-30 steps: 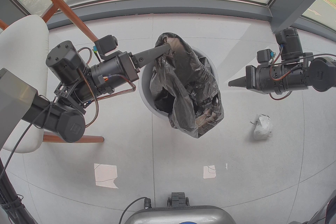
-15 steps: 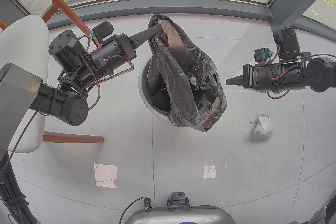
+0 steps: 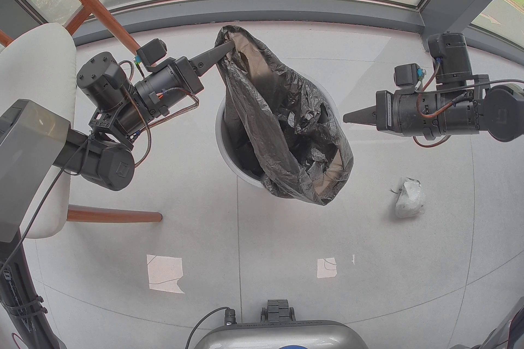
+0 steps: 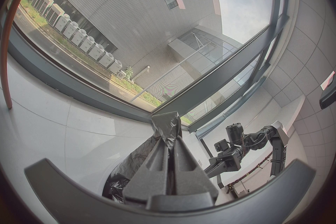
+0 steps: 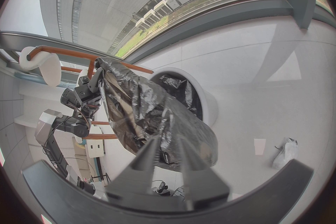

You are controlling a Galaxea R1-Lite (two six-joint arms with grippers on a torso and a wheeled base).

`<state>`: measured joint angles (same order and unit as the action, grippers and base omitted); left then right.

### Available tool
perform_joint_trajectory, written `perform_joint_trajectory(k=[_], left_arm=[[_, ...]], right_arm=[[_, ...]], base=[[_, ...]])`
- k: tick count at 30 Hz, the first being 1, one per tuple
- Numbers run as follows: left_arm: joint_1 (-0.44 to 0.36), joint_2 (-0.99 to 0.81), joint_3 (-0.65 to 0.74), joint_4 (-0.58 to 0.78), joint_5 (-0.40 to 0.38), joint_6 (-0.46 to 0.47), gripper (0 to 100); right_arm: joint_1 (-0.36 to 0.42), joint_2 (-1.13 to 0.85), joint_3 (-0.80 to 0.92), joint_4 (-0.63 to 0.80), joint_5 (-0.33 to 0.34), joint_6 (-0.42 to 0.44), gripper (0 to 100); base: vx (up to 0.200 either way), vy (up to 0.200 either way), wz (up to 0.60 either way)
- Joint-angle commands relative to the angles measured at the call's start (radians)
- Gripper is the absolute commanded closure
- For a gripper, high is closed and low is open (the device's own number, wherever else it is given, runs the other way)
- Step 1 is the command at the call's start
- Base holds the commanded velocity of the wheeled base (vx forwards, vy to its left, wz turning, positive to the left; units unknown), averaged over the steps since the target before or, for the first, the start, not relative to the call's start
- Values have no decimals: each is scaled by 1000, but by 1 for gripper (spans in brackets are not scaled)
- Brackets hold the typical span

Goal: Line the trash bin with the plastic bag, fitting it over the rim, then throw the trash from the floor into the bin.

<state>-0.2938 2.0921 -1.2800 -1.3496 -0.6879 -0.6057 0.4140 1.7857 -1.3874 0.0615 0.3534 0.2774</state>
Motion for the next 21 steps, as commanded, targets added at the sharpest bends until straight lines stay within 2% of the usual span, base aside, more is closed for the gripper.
perform_joint_trajectory(k=[1, 11, 21], left_arm=[[-1, -11, 11, 0, -1, 0, 100], [-10, -38, 34, 3, -4, 0, 100], [-10, -75, 73, 29, -4, 0, 100]], right_arm=[[-4, 40, -45, -3, 6, 8, 0], [-34, 182, -220, -2, 9, 8, 0], [-12, 287, -370, -2, 32, 11, 0]], base=[[0, 0, 0], [0, 0, 0], [0, 0, 0]])
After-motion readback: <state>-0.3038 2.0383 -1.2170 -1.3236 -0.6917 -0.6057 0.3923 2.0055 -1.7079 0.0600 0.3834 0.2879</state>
